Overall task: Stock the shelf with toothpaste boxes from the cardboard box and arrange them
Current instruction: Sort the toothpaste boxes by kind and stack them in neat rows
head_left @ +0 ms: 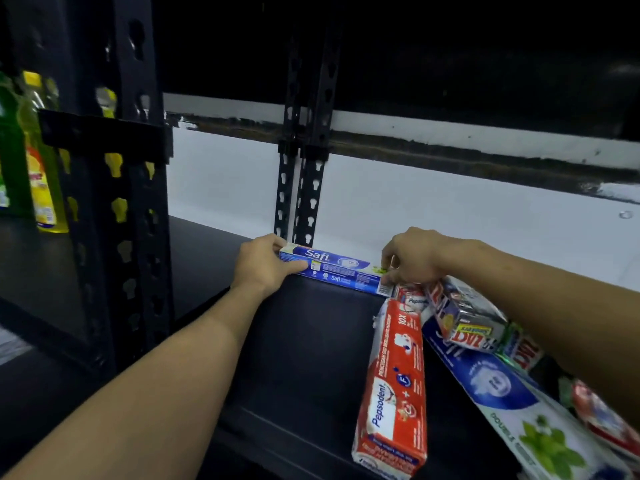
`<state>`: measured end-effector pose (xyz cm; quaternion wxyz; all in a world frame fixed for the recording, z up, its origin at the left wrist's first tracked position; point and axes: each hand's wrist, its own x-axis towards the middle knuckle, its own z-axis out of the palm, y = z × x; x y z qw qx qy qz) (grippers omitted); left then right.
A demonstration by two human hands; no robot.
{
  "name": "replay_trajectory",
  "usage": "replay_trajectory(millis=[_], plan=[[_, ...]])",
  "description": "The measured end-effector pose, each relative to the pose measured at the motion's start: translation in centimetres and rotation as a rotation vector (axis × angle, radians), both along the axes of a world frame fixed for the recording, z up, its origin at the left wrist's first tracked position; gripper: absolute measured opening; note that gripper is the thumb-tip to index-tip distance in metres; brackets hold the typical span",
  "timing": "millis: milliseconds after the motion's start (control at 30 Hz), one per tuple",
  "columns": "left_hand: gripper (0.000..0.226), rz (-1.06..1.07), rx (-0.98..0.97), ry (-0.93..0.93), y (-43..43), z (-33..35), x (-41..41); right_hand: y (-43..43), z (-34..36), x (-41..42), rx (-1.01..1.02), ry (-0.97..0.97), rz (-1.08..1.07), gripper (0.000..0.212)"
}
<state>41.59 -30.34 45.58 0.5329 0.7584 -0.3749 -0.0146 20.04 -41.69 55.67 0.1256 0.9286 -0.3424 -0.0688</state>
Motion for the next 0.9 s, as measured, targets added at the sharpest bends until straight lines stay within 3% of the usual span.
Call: replay_trajectory(millis=[500, 700, 900], plan=[[0.03, 0.041, -0.007, 0.007, -0.5, -0.4, 0.6, -0.5, -1.1, -0.4, 0.05, -0.133, -0.108, 0.038], [0.035, -0.012, 0.027, -0.026, -0.5, -0.1, 0.3, 0.0, -0.9, -0.8, -0.007, -0.07, -0.137, 0.05], [0.032, -0.032, 0.029, -0.032, -0.6, -0.1, 0.2, 0.2, -0.5, -1.3, 0.047, -0.088, -0.156, 0.044]])
